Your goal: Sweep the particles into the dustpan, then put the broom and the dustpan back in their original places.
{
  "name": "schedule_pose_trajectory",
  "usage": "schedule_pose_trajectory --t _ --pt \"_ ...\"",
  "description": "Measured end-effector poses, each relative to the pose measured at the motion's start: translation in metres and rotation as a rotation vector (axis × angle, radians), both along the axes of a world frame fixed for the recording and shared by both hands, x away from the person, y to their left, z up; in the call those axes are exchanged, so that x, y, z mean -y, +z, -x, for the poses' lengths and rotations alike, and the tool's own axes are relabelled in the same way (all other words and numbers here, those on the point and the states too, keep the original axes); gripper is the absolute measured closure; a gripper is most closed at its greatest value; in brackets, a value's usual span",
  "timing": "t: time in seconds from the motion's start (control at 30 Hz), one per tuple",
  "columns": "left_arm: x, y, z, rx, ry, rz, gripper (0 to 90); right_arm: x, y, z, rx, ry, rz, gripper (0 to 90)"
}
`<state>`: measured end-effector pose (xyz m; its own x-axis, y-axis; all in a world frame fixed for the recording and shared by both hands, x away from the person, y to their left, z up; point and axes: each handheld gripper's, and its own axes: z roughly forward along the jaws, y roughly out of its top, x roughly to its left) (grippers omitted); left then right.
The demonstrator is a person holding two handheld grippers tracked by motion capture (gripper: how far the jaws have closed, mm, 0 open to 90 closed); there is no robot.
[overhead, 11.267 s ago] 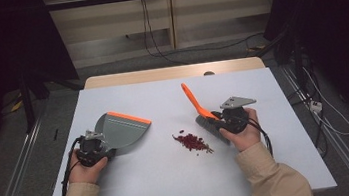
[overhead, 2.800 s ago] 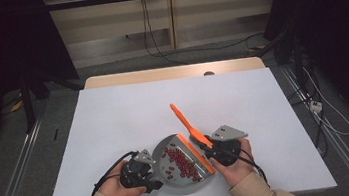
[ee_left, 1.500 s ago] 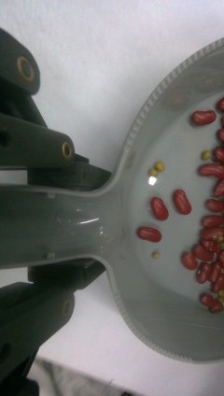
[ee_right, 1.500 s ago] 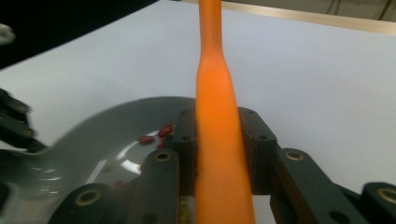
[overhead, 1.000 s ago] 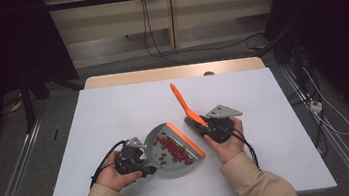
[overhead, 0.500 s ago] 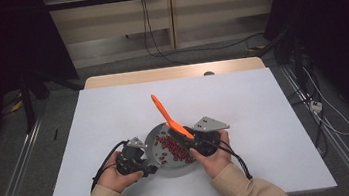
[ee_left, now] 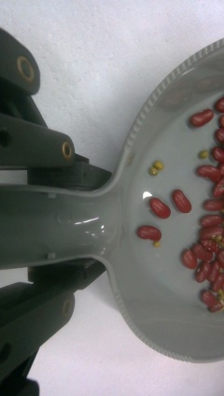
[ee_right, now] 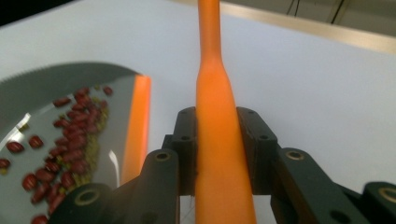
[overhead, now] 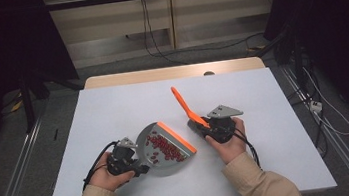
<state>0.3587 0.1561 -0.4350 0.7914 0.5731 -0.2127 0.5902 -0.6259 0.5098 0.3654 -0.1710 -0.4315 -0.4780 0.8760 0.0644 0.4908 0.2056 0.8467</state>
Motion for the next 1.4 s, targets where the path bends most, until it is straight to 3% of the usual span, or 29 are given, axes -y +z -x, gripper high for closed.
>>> schedule_pose_trajectory --t 0.13,0.33,0.53,0.6,0.8,1.13,1.4 --pt "0.002 0.0 0.0 0.009 -0.01 0.002 59.6 0.0 0.008 0.0 -0.041 0.022 0.025 66.7" --pt "0.008 0.001 -0.001 0.016 -0.035 -0.03 56.8 -0.005 0.021 -0.01 -0.127 0.051 0.108 70.1" --pt "0.007 0.0 0.0 0.035 -0.029 -0.036 60.7 -0.004 0.022 -0.01 -0.133 0.045 0.13 71.5" --pt "0.008 0.0 0.001 0.043 -0.033 -0.045 62.9 -0.003 0.021 -0.009 -0.128 0.036 0.124 71.6" --pt "0.01 0.001 0.004 0.058 -0.012 -0.046 64.0 0.007 0.017 -0.006 -0.101 0.029 0.042 71.7" --pt "0.003 0.002 0.006 0.106 0.041 -0.023 64.2 0.025 0.016 -0.003 -0.088 0.017 -0.006 71.7" --pt "-0.006 0.006 0.004 0.114 0.097 0.009 64.1 0.029 0.018 -0.002 -0.078 0.033 -0.033 71.7"
